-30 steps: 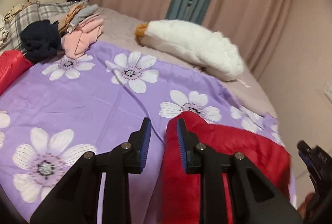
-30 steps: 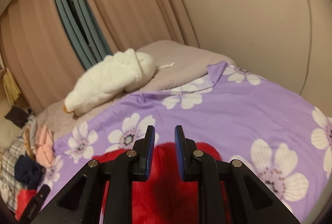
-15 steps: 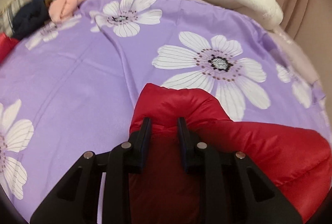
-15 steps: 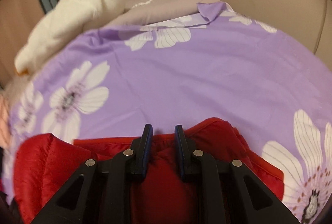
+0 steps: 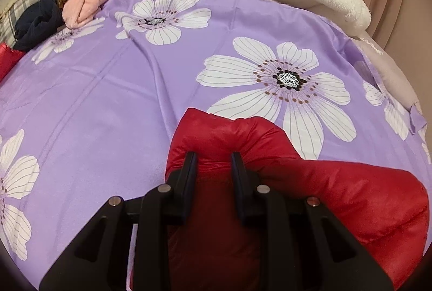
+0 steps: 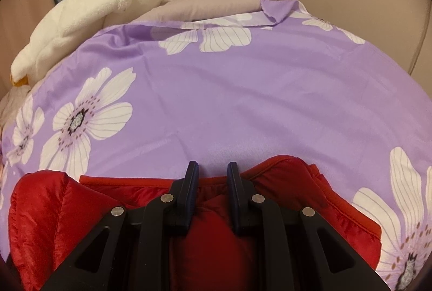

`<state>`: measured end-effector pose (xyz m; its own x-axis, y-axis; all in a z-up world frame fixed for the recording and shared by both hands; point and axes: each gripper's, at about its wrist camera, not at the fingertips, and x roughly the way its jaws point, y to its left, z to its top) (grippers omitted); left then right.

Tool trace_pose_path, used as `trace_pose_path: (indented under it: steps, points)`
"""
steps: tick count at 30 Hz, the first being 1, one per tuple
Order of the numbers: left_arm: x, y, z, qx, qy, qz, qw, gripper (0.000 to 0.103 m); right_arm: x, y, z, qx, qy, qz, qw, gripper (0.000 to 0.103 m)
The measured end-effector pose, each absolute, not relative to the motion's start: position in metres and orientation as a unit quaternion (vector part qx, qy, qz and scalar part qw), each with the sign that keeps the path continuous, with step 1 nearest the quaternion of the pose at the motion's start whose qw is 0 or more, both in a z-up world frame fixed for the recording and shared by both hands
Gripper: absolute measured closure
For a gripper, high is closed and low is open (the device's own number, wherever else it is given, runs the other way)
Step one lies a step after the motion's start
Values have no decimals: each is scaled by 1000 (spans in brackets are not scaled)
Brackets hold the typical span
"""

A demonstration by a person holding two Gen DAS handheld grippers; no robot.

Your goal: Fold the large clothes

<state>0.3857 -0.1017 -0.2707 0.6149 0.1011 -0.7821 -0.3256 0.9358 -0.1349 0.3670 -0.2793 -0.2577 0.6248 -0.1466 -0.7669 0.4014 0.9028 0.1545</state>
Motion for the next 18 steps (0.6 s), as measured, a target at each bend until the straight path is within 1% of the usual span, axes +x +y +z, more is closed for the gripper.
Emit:
trace_pose_path:
  steps: [3, 4, 5, 6, 7, 8, 10, 13, 14, 15, 16, 17, 18]
  points:
    - [383, -92, -262, -158, 436, 93, 881, 76, 369, -279, -252, 155, 425, -153, 878, 82]
    - [379, -87, -256, -166, 442, 76, 878, 75, 367, -278, -247, 152, 432, -150, 876, 80]
    - [375, -84, -252, -169, 444, 67, 878, 70, 364, -278, -242, 150, 436, -147, 875, 76]
    - [369, -79, -245, -174, 446, 62, 876, 53, 358, -278, -236, 153, 435, -143, 876, 73]
    - [360, -72, -239, -187, 446, 74, 872, 45, 349, -280, -229, 157, 427, -144, 879, 63]
    - [353, -67, -235, -200, 440, 82, 871, 41, 342, -282, -224, 163, 421, -148, 880, 54]
    - [335, -57, -223, -234, 420, 88, 873, 42, 323, -290, -212, 199, 403, -144, 882, 47]
    - [315, -56, -205, -223, 427, 59, 874, 41, 298, -296, -194, 235, 393, -114, 882, 36]
    - [308, -56, -199, -218, 426, 46, 877, 41, 289, -295, -187, 230, 391, -102, 885, 30]
    - [301, -57, -194, -213, 421, 40, 881, 40, 280, -294, -180, 218, 386, -93, 891, 26]
    - [290, -55, -189, -209, 411, 44, 886, 39, 274, -292, -175, 208, 381, -90, 896, 19]
    - [283, -53, -186, -209, 404, 53, 889, 38, 261, -290, -168, 188, 370, -92, 905, 17]
    - [271, -50, -182, -212, 391, 64, 893, 36, 253, -289, -164, 174, 361, -96, 911, 17]
